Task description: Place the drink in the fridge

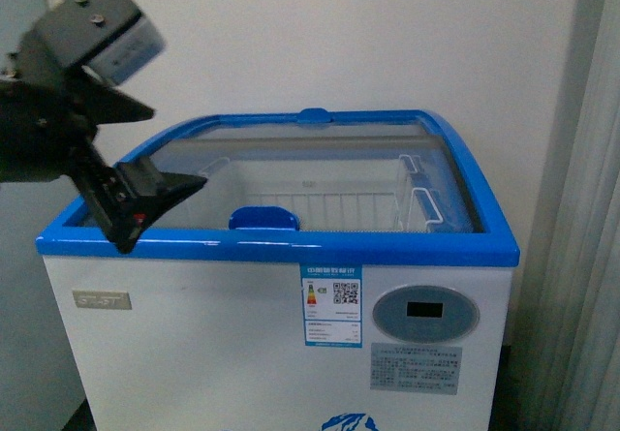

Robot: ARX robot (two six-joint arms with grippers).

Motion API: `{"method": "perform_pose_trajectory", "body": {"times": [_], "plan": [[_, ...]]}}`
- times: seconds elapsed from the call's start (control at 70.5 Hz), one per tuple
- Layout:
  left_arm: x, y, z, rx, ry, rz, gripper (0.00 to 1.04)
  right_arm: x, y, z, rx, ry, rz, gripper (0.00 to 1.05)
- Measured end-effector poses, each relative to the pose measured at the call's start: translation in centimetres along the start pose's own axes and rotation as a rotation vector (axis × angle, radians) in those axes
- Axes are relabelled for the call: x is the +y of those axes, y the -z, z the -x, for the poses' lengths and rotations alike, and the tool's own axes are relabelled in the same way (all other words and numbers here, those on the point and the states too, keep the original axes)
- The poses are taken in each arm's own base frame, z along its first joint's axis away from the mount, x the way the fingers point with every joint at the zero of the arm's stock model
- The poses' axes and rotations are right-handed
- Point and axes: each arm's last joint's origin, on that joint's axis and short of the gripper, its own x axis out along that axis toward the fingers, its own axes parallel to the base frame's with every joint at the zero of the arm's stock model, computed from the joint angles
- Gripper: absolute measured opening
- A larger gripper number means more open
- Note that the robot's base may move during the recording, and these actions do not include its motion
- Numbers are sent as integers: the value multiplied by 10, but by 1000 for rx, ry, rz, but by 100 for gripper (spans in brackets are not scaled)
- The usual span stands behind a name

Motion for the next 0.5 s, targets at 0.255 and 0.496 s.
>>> {"method": "perform_pose_trajectory", "body": {"times": [0.255, 0.496], "plan": [[-9, 2, -59, 17, 180, -290, 97, 0, 0, 0, 0, 0, 0, 42], [-3, 11, -94, 42, 212, -358, 97, 0, 0, 0, 0, 0, 0, 42]]}}
